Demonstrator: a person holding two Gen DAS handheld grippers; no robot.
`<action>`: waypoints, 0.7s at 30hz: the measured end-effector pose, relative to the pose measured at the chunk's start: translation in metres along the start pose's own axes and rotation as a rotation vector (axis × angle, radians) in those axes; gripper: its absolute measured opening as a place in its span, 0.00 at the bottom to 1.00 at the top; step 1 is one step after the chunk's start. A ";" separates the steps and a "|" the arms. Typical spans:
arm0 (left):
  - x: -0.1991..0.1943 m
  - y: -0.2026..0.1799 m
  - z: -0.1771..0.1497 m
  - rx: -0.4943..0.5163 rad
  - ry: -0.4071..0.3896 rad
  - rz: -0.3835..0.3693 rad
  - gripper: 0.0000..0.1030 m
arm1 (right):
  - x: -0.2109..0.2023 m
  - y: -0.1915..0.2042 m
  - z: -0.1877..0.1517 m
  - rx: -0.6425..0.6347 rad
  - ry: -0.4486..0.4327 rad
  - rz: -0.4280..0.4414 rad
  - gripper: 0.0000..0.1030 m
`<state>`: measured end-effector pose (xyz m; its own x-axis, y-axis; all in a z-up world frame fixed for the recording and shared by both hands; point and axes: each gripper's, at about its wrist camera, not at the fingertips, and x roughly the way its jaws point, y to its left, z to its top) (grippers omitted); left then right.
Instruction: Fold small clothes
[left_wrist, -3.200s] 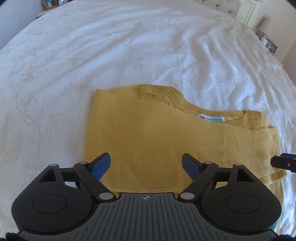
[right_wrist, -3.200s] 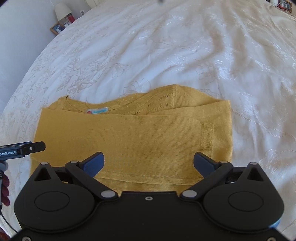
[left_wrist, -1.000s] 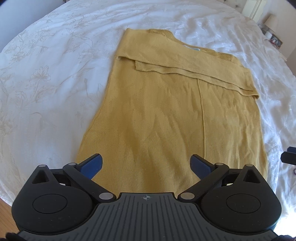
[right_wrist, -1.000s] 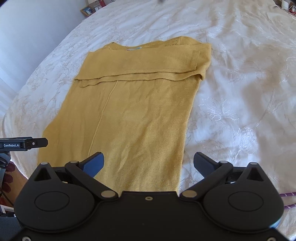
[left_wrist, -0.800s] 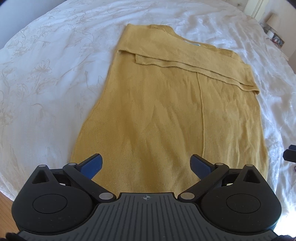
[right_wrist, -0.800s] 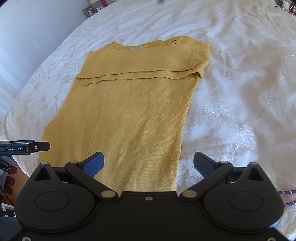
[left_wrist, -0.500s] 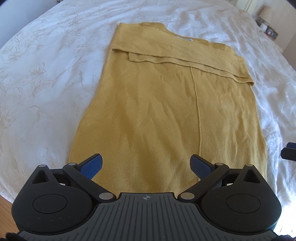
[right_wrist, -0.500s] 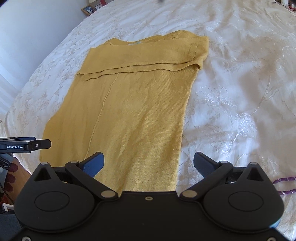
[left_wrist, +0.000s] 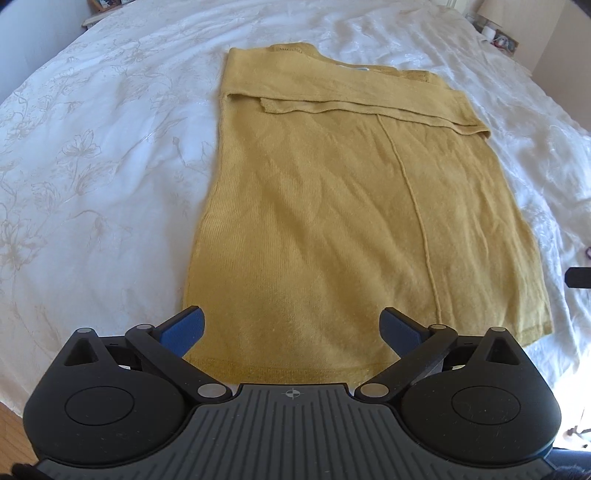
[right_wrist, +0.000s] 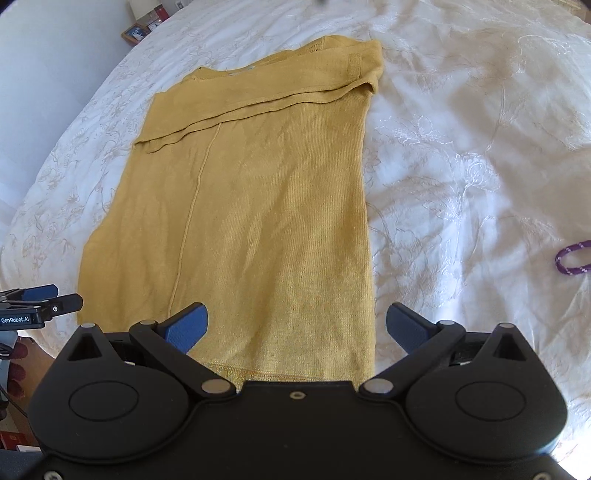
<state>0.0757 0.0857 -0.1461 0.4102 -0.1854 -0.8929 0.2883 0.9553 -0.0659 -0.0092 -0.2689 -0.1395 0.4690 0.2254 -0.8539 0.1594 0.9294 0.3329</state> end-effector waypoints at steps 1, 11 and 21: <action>0.000 0.003 -0.003 0.007 0.001 0.001 1.00 | -0.002 0.002 -0.003 0.012 -0.007 -0.005 0.99; -0.001 0.026 -0.024 0.060 -0.019 -0.017 1.00 | -0.005 0.025 -0.033 0.059 -0.038 -0.030 0.99; 0.002 0.040 -0.035 0.030 -0.045 -0.028 1.00 | -0.002 0.033 -0.044 0.081 -0.065 -0.042 0.99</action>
<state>0.0575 0.1313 -0.1658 0.4399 -0.2232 -0.8699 0.3258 0.9423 -0.0770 -0.0426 -0.2261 -0.1444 0.5154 0.1646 -0.8410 0.2488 0.9104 0.3307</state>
